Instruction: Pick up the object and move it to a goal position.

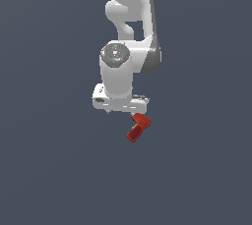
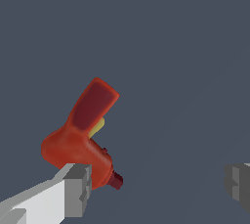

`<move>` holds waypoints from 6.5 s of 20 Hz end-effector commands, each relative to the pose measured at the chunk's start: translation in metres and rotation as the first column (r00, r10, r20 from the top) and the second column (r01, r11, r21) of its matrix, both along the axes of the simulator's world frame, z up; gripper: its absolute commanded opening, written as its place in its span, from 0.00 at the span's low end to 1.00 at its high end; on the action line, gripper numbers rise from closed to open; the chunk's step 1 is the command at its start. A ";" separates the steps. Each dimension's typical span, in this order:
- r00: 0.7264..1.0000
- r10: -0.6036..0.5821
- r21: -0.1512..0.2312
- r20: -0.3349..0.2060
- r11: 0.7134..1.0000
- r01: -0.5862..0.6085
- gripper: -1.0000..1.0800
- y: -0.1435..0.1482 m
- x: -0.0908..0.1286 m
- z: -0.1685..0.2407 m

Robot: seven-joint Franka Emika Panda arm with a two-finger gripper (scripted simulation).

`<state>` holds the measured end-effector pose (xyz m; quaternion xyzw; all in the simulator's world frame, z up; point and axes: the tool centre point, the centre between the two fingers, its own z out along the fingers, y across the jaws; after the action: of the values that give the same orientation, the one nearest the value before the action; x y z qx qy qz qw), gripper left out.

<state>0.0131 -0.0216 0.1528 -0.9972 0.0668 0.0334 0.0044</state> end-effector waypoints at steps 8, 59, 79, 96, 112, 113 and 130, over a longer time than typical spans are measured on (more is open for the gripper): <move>0.977 -0.186 0.045 -0.101 0.980 0.191 1.00 0.011 0.027 -0.032; 0.807 -0.478 0.063 -0.348 0.847 0.529 0.00 0.054 0.048 -0.131; 0.807 -0.478 0.064 -0.348 0.846 0.529 0.00 0.026 0.019 -0.051; 0.806 -0.478 0.064 -0.349 0.846 0.529 0.00 -0.019 -0.024 0.078; 0.805 -0.478 0.062 -0.351 0.846 0.529 0.00 -0.020 -0.030 0.094; 0.805 -0.478 0.062 -0.351 0.846 0.529 0.00 -0.019 -0.031 0.097; 0.805 -0.478 0.062 -0.351 0.846 0.529 0.00 0.000 -0.059 0.161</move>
<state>-0.0462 -0.0221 0.3109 -0.9204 0.3265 0.1995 0.0802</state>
